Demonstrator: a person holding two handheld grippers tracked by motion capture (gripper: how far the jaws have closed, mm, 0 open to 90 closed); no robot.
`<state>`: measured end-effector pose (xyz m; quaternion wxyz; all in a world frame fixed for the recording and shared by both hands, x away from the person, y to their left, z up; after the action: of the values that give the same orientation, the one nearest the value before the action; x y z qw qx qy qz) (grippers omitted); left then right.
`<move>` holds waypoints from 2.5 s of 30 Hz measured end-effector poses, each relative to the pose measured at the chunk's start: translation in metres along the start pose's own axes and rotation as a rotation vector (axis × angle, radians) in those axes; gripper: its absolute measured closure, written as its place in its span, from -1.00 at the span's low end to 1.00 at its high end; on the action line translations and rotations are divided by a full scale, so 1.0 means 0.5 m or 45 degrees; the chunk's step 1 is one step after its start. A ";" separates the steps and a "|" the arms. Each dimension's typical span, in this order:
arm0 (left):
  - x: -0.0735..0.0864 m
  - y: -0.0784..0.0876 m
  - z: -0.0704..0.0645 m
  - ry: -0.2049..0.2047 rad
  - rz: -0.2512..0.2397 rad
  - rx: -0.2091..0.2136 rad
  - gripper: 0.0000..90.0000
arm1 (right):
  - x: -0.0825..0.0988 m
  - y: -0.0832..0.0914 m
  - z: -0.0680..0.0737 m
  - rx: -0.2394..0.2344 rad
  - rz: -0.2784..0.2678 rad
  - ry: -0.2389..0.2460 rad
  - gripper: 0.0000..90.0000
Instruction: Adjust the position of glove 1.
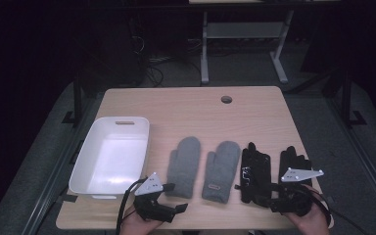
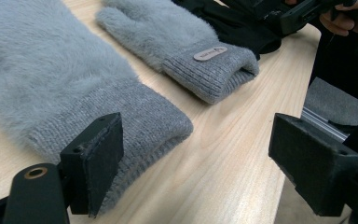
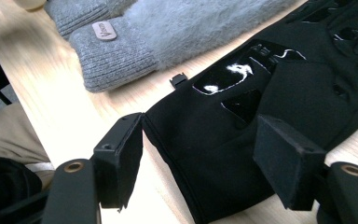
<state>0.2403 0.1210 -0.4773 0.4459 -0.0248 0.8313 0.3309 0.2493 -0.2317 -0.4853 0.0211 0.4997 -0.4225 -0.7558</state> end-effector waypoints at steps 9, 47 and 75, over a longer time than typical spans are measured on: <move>0.004 -0.003 -0.008 -0.020 0.015 -0.010 -0.60 | -0.005 -0.003 0.004 -0.027 -0.019 0.007 -0.28; -0.006 0.019 -0.010 -0.034 -0.042 -0.024 -0.60 | -0.228 -0.106 0.016 -0.148 0.200 0.262 -0.27; -0.007 0.023 -0.011 -0.039 -0.054 -0.030 -0.60 | -0.212 -0.243 0.010 -0.080 0.507 0.461 -0.35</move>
<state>0.2345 0.1259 -0.4663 0.4652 -0.0426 0.8197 0.3315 0.3459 -0.1026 -0.4868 0.2604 0.5329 -0.4781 -0.6478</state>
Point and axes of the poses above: each handheld gripper's, and its own axes: y roughly backward along the jaws, x roughly out of its underside, z roughly to its left, the point moved 5 cm from there along -y, roughly forward along the jaws, and after that the axes turned 11 degrees about y, right-handed, at the moved point
